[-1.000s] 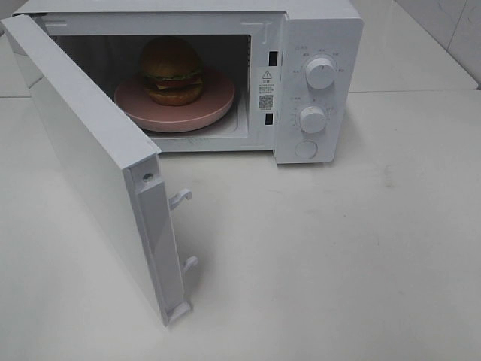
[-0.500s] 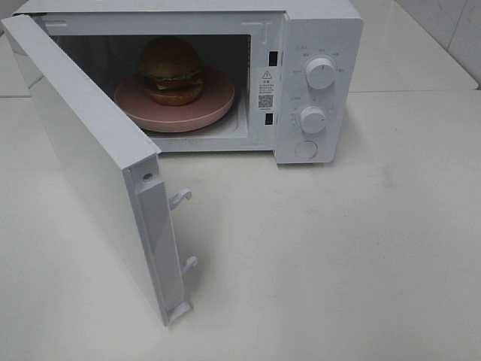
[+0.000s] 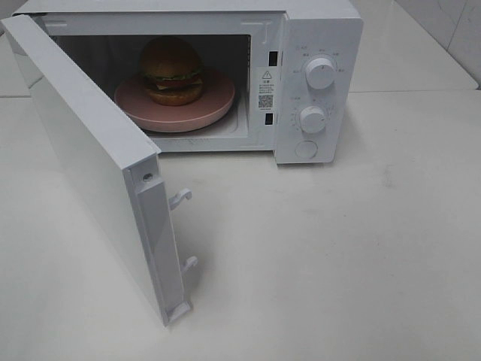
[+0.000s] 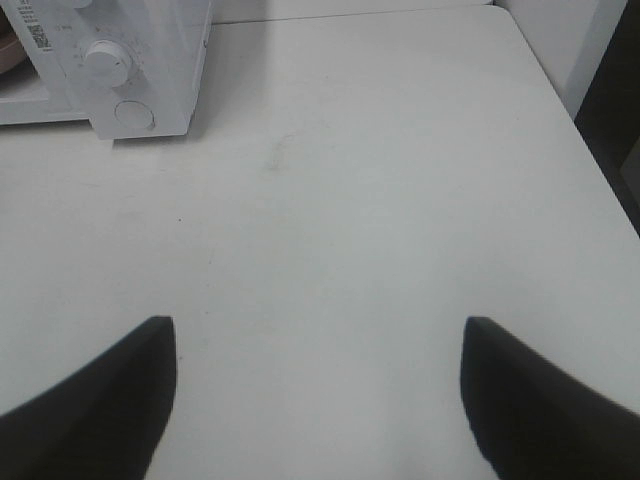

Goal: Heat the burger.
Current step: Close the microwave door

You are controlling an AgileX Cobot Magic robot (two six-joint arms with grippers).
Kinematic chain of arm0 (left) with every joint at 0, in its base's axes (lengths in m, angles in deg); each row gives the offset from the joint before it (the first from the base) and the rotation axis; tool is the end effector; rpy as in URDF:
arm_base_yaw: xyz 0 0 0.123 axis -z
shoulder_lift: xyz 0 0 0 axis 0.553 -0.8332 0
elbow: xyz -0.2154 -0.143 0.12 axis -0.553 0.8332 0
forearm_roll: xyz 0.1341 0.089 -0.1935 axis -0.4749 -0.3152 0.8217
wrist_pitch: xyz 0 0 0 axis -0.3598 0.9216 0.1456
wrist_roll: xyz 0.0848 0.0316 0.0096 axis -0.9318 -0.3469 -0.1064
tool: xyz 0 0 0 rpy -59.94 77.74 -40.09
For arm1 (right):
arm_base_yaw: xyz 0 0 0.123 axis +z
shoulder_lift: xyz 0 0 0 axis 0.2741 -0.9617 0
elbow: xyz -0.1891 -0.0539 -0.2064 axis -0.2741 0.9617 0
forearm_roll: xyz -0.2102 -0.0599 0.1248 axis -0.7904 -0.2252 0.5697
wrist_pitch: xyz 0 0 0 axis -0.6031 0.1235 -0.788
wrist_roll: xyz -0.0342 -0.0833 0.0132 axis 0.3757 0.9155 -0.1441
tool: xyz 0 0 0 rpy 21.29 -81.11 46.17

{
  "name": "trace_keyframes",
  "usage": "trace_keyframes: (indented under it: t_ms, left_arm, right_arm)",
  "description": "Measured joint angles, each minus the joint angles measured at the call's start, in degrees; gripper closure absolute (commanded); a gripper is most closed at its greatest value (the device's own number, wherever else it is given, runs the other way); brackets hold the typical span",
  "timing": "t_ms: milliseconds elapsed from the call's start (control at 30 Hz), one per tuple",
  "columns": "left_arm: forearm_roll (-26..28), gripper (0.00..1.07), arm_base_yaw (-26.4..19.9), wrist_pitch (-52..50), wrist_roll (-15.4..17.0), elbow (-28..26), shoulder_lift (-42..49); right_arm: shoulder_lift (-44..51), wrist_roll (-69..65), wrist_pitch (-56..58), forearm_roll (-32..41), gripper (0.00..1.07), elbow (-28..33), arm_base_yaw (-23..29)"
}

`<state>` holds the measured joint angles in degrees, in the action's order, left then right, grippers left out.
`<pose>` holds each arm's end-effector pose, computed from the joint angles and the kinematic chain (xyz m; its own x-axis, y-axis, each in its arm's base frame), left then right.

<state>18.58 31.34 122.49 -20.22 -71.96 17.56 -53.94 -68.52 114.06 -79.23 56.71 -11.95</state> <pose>-0.0059 -0.0055 0.2790 -0.4357 -0.0298 -0.8996 0.0070 0.9993 -0.0365 -0.0061 -0.0084 0.2824 -0.4161 0.1377 -0.8988 0.0799 0.9902 0.1147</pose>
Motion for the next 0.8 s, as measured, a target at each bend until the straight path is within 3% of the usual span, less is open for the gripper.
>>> trace_keyframes:
  t_ms: [467, 733, 800]
  left_arm:
    - [2.5, 0.09, 0.0, -1.8, 0.1, -1.3, -0.5]
    - [2.5, 0.19, 0.0, -8.5, 0.1, -1.4, -8.2]
    - [2.5, 0.27, 0.0, -13.3, 0.1, -1.4, -14.2]
  right_arm:
    - [0.0, 0.0, 0.0, 0.0, 0.32, 0.0, 0.0]
    - [0.0, 0.0, 0.0, 0.0, 0.32, 0.0, 0.0]
    - [0.0, 0.0, 0.0, 0.0, 0.32, 0.0, 0.0]
